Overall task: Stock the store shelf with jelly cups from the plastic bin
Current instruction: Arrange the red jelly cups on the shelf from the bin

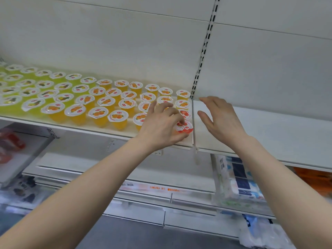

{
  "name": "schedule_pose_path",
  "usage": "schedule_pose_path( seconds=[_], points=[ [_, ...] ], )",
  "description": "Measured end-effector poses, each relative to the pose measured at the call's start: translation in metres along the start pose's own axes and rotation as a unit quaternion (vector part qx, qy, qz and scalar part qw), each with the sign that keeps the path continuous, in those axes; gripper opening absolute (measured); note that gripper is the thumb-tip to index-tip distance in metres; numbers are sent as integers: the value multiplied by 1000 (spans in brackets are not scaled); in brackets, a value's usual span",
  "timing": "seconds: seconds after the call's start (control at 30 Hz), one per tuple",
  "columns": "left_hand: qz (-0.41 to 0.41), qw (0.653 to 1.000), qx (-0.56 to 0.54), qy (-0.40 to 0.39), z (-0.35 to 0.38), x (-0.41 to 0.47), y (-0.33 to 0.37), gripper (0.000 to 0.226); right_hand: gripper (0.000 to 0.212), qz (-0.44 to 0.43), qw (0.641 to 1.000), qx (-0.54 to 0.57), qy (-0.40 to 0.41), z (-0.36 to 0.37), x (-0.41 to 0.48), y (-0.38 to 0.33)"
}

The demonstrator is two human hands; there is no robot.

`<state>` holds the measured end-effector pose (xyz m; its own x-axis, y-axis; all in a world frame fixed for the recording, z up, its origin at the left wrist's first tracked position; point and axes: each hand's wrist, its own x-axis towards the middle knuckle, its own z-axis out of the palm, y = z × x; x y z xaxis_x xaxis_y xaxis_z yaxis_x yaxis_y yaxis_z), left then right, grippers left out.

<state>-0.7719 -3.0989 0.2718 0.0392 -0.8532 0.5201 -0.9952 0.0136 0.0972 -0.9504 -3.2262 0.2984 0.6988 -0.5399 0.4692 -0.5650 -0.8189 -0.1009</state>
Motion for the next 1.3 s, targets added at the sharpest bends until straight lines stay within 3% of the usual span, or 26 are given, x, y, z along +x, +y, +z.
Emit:
schedule_pose_path(
  seconds=[0.13,0.3,0.53,0.8,1.03,1.3],
  points=[
    [0,997,-12,72,-22,-5,-21,38,48,-36,999,14,29,-5,19,-31],
    [-32,987,47,150,-67,-41,-78,30,47,-129,990,2,61,5,47,-97],
    [-122,976,147,106,-134,-145,-183,34,47,-243,968,11,65,46,79,-227],
    [-237,941,237,54,-213,-302,-273,39,48,-349,933,78,32,106,84,-405],
    [-381,889,255,0,-262,-455,-320,44,47,-435,888,150,-6,171,63,-561],
    [-560,785,265,-19,-294,-589,-361,49,47,-514,827,215,-75,243,53,-703]
  ],
)
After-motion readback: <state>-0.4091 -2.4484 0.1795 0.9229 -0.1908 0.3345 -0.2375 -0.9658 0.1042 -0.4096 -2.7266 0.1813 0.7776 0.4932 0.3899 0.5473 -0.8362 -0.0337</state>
